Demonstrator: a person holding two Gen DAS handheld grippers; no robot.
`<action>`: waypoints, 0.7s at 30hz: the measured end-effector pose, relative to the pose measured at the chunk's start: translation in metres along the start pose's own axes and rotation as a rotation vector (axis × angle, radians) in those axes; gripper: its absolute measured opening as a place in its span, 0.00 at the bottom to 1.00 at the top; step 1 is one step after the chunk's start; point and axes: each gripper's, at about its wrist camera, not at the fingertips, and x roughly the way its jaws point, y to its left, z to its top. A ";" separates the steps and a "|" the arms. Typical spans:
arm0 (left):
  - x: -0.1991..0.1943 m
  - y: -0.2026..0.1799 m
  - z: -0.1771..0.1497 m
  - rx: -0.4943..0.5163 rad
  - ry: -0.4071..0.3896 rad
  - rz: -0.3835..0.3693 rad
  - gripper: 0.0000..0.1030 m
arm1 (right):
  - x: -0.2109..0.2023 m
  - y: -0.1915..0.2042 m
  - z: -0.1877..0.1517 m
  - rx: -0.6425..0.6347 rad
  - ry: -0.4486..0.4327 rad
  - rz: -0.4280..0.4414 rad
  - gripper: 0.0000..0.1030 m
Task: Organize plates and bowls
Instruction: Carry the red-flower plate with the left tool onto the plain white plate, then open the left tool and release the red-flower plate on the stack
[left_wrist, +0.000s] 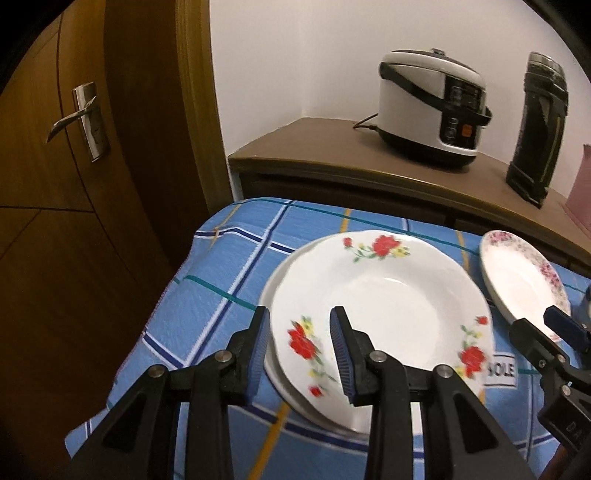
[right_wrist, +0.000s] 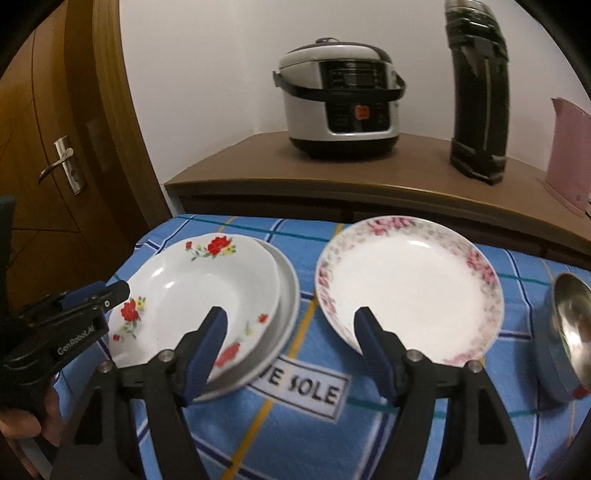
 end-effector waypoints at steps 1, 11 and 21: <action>-0.004 -0.004 -0.002 0.005 -0.002 -0.008 0.36 | -0.002 -0.002 -0.002 0.003 0.001 -0.001 0.70; -0.029 -0.040 -0.012 0.048 -0.013 -0.050 0.36 | -0.040 -0.033 -0.014 0.055 -0.024 -0.034 0.70; -0.046 -0.087 -0.023 0.114 -0.013 -0.110 0.36 | -0.067 -0.075 -0.035 0.124 -0.028 -0.092 0.70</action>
